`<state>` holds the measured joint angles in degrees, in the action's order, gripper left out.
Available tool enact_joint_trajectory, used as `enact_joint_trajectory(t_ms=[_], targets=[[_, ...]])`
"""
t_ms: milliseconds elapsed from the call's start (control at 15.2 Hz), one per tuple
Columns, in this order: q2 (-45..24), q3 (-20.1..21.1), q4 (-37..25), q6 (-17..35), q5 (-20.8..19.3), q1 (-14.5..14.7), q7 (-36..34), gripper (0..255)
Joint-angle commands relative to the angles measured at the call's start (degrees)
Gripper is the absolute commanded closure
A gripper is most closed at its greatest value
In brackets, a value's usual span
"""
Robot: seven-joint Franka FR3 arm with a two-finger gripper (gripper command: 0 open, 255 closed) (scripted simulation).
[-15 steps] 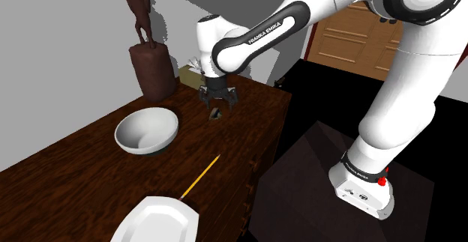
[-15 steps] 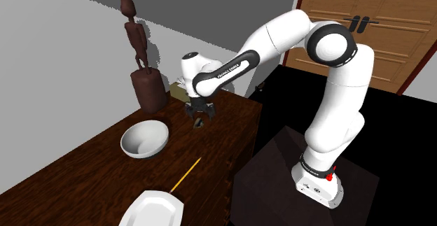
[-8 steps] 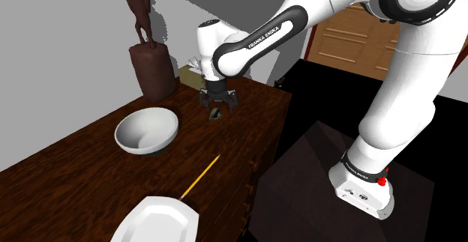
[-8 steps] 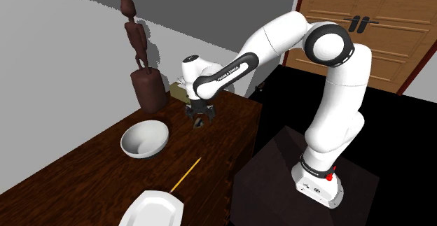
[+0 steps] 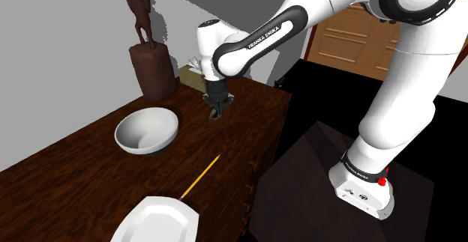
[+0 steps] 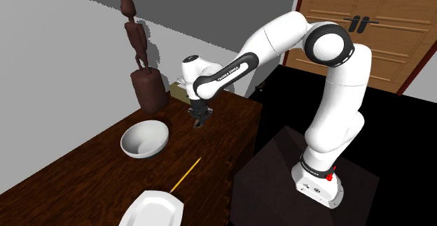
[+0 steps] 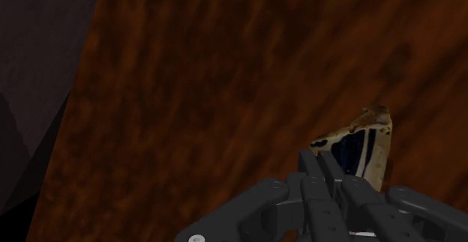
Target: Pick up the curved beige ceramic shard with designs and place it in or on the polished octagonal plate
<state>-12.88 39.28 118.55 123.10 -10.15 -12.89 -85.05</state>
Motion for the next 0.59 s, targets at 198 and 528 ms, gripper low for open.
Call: enact_joint_trajectory(t_ms=[198,528], targets=[[0.0,0.0,0.0,0.0,0.0,0.0,0.0,255],[-1.5,-2.1,-3.4,0.7,1.7,-0.1,-9.1,0]])
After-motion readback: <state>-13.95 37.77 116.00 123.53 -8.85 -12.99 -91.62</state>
